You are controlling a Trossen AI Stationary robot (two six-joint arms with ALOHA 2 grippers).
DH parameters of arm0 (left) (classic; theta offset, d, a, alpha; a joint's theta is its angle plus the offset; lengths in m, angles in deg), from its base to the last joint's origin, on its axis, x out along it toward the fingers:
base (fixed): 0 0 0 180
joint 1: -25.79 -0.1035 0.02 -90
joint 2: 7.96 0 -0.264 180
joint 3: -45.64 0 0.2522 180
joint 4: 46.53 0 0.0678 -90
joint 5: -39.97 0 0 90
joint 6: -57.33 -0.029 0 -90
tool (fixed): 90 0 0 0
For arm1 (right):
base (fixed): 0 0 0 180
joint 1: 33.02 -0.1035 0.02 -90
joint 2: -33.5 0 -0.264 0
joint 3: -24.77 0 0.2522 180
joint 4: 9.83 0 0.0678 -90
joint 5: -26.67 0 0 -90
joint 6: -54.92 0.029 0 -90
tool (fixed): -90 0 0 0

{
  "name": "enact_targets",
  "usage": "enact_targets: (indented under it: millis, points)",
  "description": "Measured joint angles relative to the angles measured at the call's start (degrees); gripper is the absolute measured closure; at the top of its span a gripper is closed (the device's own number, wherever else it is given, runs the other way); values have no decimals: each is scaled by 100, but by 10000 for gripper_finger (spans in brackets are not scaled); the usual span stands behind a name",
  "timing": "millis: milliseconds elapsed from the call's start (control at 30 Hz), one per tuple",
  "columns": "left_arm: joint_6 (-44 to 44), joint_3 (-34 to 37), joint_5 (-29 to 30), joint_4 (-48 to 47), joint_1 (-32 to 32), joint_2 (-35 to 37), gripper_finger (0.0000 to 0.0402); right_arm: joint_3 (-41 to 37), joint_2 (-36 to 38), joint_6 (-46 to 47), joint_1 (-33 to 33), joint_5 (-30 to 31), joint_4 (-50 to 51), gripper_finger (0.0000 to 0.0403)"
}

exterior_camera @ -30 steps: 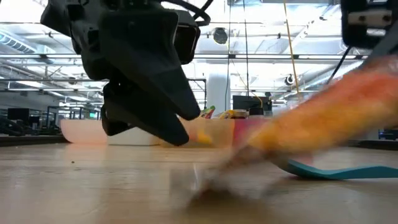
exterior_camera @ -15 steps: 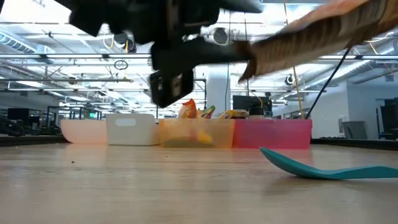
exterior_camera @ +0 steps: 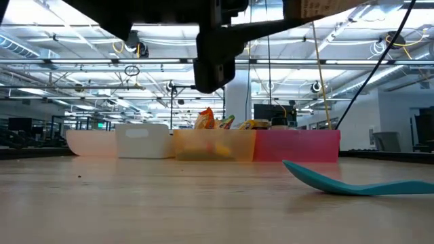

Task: Pick & Place Food Item
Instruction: Put the orange seasoning pack into the red bin

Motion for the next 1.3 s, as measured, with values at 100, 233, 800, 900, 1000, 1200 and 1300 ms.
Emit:
enact_targets:
  millis: [100,233,800,900,1000,1200,1300]
  points:
    - [443,-2,8,84,-98,0,135,0,0,-152,-26,153,-2,403]
    - [695,-2,6,88,-222,0,115,0,0,-353,13,155,-3,403]
    - [773,-2,-87,99,-366,0,188,0,-3,-468,137,131,-2,403]
    - [710,-2,-85,99,-366,0,212,0,-5,-468,137,131,-2,403]
    - [652,-2,-87,99,-361,1,230,0,-5,-468,130,131,-1,403]
    - [626,-2,-85,99,-368,2,256,0,-5,-447,130,129,-1,403]
    - [543,-2,-85,99,-374,2,266,0,-5,-446,128,129,-1,403]
